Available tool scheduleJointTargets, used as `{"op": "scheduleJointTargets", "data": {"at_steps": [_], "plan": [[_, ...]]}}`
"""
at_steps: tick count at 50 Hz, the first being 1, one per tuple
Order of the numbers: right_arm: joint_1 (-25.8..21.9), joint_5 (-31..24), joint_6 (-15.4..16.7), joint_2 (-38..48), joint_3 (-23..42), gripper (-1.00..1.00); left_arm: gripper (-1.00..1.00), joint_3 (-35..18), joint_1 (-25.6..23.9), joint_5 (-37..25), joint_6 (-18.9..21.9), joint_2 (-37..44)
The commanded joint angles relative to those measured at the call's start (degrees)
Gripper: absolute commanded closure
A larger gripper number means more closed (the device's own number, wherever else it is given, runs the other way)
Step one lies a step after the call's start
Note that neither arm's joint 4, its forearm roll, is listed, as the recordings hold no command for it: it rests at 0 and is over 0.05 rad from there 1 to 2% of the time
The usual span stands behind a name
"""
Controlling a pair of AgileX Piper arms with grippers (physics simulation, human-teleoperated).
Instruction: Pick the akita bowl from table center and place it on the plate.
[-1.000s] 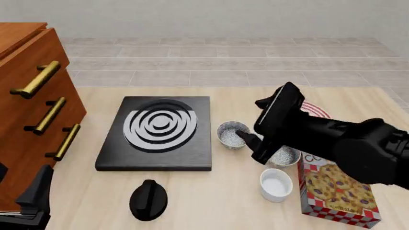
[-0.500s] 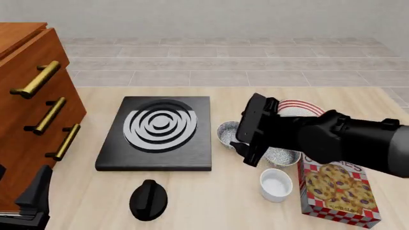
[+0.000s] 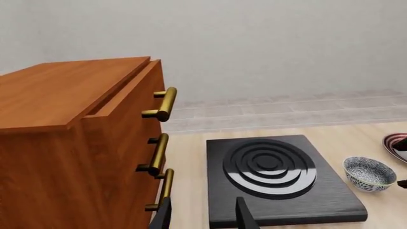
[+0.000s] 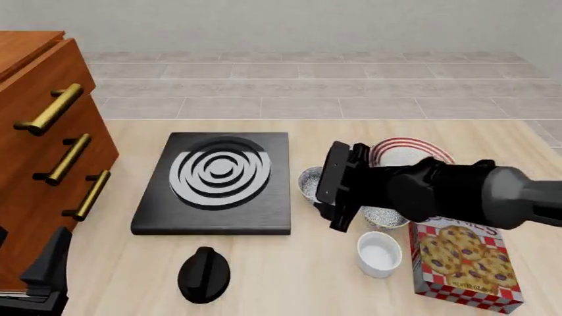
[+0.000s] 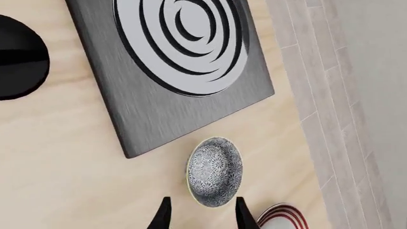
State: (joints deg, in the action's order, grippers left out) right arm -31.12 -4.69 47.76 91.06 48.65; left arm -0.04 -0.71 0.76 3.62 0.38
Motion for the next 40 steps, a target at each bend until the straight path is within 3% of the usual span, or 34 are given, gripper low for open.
{"op": "scheduleJointTargets", "data": {"at_steps": [1,16,39,40], "plan": [[-0.18,0.99,0.21,3.31,1.44,-1.0,-1.0,0.0,-0.01,-0.05,0.09,0.02],[1.04,4.25,3.19,8.63,1.14,-1.0,-1.0,0.0,0.18,0.03,-0.04,-0.03],[1.53,4.41,2.55,11.97,2.95,-1.0,-1.0,0.0,0.08,-0.04,0.12,0.01],[1.07,3.6,1.4,11.93,3.66,-1.0,-1.0,0.0,0.06,-0.04,0.11,0.01]]}}
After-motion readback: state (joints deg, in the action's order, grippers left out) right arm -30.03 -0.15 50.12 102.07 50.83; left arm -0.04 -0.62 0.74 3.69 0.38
